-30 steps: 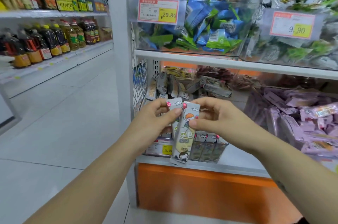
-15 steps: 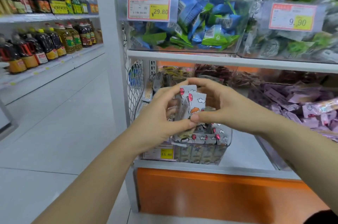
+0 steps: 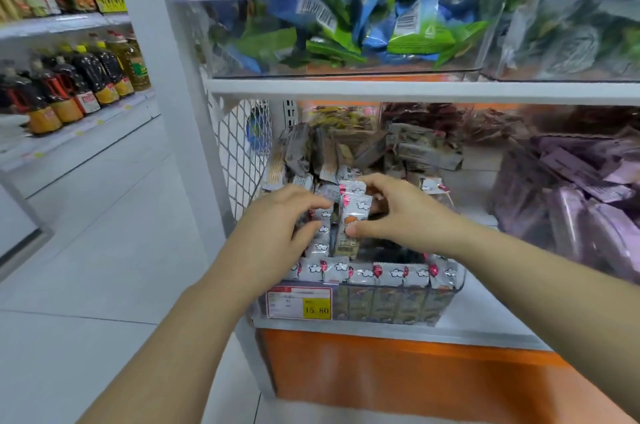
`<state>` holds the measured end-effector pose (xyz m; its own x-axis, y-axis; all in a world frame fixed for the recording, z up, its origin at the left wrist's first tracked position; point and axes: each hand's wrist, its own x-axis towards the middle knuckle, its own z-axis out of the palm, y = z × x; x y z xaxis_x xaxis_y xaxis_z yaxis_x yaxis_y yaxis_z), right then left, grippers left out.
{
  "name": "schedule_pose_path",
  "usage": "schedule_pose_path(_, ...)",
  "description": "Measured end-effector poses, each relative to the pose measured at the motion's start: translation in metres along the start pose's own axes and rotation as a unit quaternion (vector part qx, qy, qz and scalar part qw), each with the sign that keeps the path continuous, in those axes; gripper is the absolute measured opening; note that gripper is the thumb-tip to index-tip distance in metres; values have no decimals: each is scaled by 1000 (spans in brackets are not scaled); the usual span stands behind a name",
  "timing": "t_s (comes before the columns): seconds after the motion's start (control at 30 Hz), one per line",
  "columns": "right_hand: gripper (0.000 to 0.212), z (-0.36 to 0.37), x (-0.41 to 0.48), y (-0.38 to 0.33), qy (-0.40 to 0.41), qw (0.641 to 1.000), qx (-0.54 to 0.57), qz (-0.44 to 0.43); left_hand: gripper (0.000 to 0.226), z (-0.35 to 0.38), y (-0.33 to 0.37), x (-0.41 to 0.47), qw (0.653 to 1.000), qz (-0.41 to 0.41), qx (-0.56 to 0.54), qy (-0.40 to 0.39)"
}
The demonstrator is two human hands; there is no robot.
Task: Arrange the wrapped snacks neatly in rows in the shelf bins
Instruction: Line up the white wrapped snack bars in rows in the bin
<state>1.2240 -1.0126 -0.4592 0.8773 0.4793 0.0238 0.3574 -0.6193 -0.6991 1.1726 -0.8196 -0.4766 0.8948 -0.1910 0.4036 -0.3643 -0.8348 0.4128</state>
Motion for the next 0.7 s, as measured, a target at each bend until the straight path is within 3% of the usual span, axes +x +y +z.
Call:
schedule_pose_path(0.1,43,12,9,3,-60,998,12,0,27,2,-5,1,1000,13,21,5)
schedule_pose_path(0.2,47,13,15,7,-132,991,-19,31,23,3,-8,2,998,35,42,-17)
schedule_pose_path(0.33,58,-1,21,8,-247,952,127,129,22,0,-13,2,999,32,37,-14)
schedule_pose_path(0.4,53,-3,25,11,-259,949,122,130,26,-3,-16,1,1000,7,25,-2)
schedule_pose_path(0.53,35,11,24,12,-215,972,-83,57,28,-1,-17,0,999,-5,39,0)
schedule_pose_path(0.7,29,9,24,8,-215,970,-101,43,25,2,-8,6,992,43,116,-33)
